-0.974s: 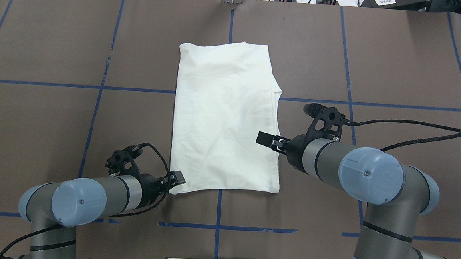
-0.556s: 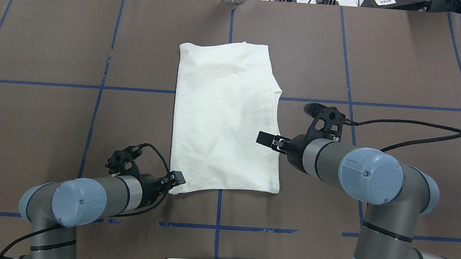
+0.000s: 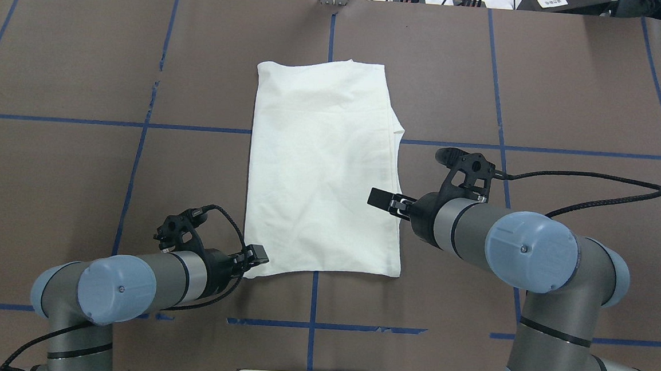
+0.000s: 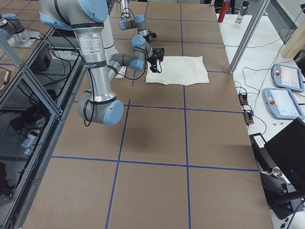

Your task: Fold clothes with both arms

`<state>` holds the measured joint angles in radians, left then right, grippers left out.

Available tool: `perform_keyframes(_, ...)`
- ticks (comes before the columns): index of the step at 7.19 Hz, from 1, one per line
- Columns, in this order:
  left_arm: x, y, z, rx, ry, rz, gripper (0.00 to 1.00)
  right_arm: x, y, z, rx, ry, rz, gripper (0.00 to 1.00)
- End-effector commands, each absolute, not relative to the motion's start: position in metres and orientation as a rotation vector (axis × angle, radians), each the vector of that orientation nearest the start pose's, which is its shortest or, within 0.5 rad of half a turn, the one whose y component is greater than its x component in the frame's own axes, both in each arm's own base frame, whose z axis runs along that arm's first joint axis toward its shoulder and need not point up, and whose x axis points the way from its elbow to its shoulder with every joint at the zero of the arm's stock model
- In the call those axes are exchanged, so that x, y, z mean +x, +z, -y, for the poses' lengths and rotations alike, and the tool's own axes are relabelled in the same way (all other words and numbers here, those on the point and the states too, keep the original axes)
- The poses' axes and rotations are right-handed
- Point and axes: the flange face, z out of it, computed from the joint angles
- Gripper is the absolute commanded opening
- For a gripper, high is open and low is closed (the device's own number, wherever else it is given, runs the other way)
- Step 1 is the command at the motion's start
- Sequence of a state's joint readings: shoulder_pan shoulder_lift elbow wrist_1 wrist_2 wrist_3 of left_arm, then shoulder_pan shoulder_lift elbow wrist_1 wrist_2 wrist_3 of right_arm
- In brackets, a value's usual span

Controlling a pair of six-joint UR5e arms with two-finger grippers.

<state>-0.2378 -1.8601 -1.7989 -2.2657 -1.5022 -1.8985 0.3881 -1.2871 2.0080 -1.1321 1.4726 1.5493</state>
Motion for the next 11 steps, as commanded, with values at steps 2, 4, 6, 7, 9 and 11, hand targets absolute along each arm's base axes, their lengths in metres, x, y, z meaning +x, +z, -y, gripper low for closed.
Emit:
perform_keyframes(2,0.544,0.320,0.277,0.016,-0.541,-1.226,0.60,-0.450,0.259,0.338,0.322,0.380,1.126,1.00)
perform_keyframes(4,0.546,0.317,0.275,0.014,-0.539,-1.230,0.50,-0.450,0.259,0.338,0.322,0.380,1.126,1.00)
perform_keyframes(6,0.547,0.317,0.273,0.012,-0.533,-1.230,0.00,-0.451,0.260,0.338,0.322,0.380,1.123,1.00)
perform_keyframes(7,0.547,0.315,0.273,0.014,-0.534,-1.232,0.00,-0.456,0.265,0.340,0.320,0.385,1.110,1.00)
perform_keyframes(9,0.548,0.311,0.274,0.014,-0.532,-1.239,0.00,-0.468,0.274,0.341,0.207,0.563,1.072,0.91)
perform_keyframes(11,0.548,0.309,0.273,0.013,-0.530,-1.244,0.00,-0.498,0.275,0.310,0.089,0.664,1.010,0.76)
